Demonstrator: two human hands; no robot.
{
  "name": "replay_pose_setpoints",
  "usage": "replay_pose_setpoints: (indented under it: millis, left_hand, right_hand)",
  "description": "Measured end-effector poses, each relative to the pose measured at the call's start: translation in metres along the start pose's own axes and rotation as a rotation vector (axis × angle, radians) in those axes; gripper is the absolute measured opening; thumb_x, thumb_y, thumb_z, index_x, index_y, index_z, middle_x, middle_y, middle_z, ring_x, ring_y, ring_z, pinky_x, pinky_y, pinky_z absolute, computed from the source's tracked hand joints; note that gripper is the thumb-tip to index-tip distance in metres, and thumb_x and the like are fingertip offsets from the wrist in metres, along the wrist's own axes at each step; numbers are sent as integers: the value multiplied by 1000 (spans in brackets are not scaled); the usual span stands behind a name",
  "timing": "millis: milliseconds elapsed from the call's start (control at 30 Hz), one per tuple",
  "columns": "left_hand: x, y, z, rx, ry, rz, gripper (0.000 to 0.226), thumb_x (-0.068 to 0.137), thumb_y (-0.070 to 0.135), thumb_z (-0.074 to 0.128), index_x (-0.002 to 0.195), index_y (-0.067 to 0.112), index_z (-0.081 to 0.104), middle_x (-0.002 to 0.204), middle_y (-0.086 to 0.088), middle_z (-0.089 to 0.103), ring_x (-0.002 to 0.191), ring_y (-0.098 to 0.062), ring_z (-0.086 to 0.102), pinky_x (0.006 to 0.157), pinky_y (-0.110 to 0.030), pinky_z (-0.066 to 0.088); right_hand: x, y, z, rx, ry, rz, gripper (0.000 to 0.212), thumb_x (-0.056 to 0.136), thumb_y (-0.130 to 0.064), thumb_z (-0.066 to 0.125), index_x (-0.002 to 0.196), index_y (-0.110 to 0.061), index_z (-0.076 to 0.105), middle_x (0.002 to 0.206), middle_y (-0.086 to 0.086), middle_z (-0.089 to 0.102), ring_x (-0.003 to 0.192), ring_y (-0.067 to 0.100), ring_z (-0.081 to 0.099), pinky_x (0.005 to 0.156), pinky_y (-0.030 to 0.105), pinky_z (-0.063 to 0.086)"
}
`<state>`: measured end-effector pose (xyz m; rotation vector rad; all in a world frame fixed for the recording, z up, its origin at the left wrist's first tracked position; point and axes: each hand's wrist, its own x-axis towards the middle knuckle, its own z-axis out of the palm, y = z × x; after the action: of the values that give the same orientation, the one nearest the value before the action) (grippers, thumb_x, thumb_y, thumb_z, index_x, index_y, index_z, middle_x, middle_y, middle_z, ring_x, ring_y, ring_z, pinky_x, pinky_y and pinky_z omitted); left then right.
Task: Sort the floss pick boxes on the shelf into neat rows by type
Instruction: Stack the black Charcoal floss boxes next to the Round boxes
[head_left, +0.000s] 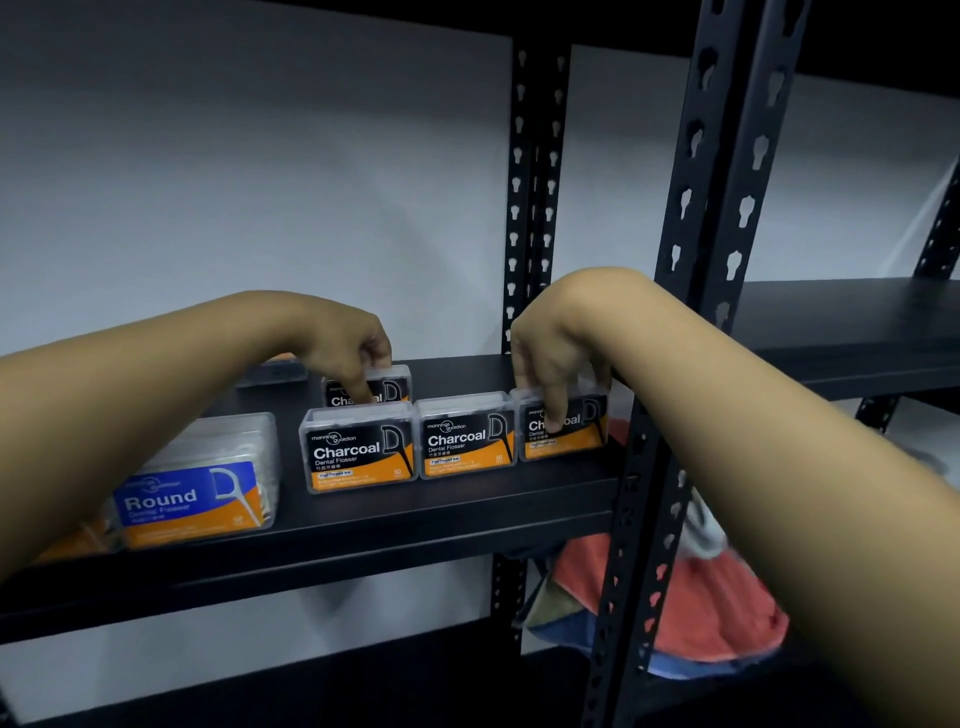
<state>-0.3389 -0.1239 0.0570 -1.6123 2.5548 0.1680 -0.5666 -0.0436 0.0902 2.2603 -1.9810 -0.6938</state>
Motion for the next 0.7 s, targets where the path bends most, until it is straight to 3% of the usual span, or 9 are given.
replay_pose_setpoints:
  millis: [133, 333, 433, 533, 600, 700]
  left_hand:
    - [1, 0, 0, 7, 1, -4, 23, 78, 22, 85, 98, 20, 74, 84, 5, 77, 72, -13, 66, 73, -27, 50]
    - [3, -2, -1, 6, -8, 3, 21, 77, 22, 86, 94, 21, 74, 84, 4, 78, 73, -14, 67, 79, -31, 53]
    - [2, -1, -1, 11, -10, 1, 22, 77, 22, 86, 95, 22, 74, 86, 3, 78, 74, -14, 67, 80, -31, 53]
    - [2, 0, -1, 19, -13, -1, 23, 77, 24, 85, 96, 22, 74, 89, 2, 78, 78, -16, 68, 84, -34, 54]
    - [2, -2, -1, 26, -19, -6, 23, 77, 24, 85, 97, 20, 74, 89, 0, 78, 80, -18, 69, 86, -36, 55]
    - [0, -4, -3, 36, -43, -14, 26, 79, 23, 84, 102, 16, 74, 94, -2, 79, 90, -22, 73, 90, -39, 56]
  right_hand:
    - [4, 1, 2, 52, -33, -25, 57, 72, -26, 93, 124, -18, 71, 119, 10, 73, 86, 20, 70, 55, 31, 57]
    - [2, 1, 3, 97, -60, -45, 59, 74, -21, 92, 129, -17, 69, 126, 12, 69, 80, 19, 68, 63, 35, 61]
    - [0, 1, 3, 120, -76, -63, 59, 76, -23, 91, 130, -15, 68, 129, 10, 68, 96, 22, 70, 67, 33, 61]
    - [-4, 1, -1, 163, -59, -87, 61, 73, -32, 91, 128, -15, 70, 124, 5, 70, 118, 25, 66, 82, 34, 59]
    - [-10, 1, -5, 221, 2, -107, 63, 71, -43, 90, 124, -16, 71, 116, 3, 73, 114, 23, 67, 100, 43, 54]
    - [-17, 0, -7, 328, 170, -155, 57, 75, -59, 82, 121, -26, 71, 114, -4, 71, 111, 19, 65, 106, 44, 49]
